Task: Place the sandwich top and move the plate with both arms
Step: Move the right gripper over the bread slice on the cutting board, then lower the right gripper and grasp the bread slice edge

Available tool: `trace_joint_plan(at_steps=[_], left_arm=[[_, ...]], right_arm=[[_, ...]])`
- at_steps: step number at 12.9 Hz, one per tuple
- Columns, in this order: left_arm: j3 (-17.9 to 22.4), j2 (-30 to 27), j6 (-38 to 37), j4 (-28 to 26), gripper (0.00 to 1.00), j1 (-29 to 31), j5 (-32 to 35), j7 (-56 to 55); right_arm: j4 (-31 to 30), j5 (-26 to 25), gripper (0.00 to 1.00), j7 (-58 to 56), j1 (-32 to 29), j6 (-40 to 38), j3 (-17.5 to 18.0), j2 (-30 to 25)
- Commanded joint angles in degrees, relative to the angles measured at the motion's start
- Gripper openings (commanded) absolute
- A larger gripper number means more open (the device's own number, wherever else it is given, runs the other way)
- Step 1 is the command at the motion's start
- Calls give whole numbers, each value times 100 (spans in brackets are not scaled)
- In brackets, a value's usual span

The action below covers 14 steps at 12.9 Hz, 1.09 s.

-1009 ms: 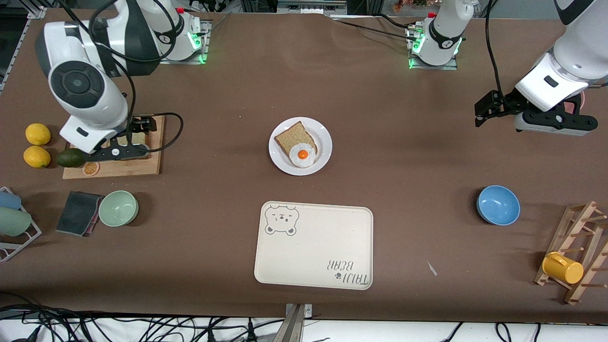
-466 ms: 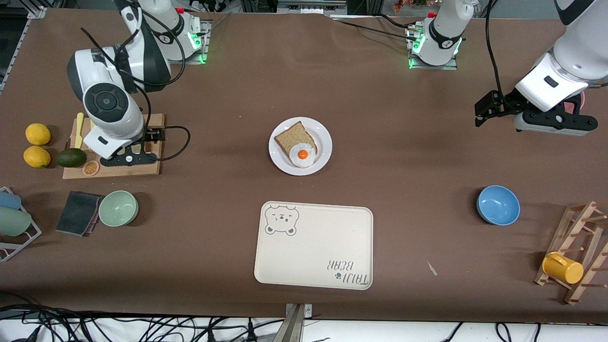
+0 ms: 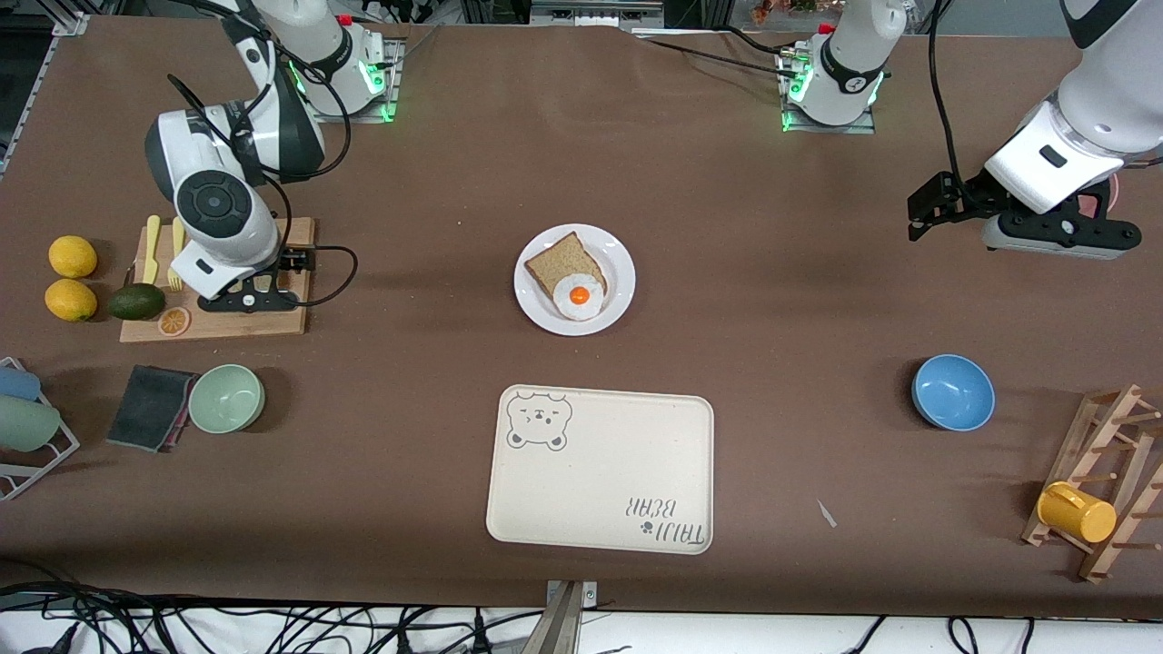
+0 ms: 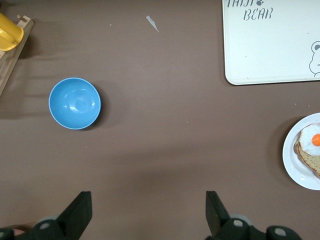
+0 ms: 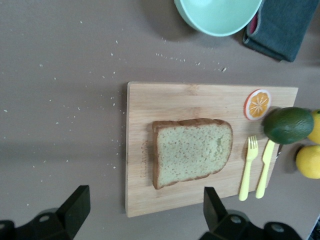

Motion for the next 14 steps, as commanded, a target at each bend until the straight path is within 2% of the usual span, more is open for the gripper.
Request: trace_joint_plan(at_steps=[1,4,7,10,14], left_arm=[[-13,69,-143,162,100,3,200,25],[-21,69,-152,171,100,-6,200,-10],[-13,61,-152,171,100,-6,200,33],[-13,61,-161,171,100,-6,200,42],[-13,60,-170,171,100,3,200,42]], right_arm=[[-468,-172,100,456,-23,529,-64,16],[-495,-365,98,501,-23,680,-327,341],[-504,-392,92,501,-32,978,-530,675],[-504,-383,85,510,-32,1032,-557,826],[-487,-374,83,510,-41,1199,-636,1028]])
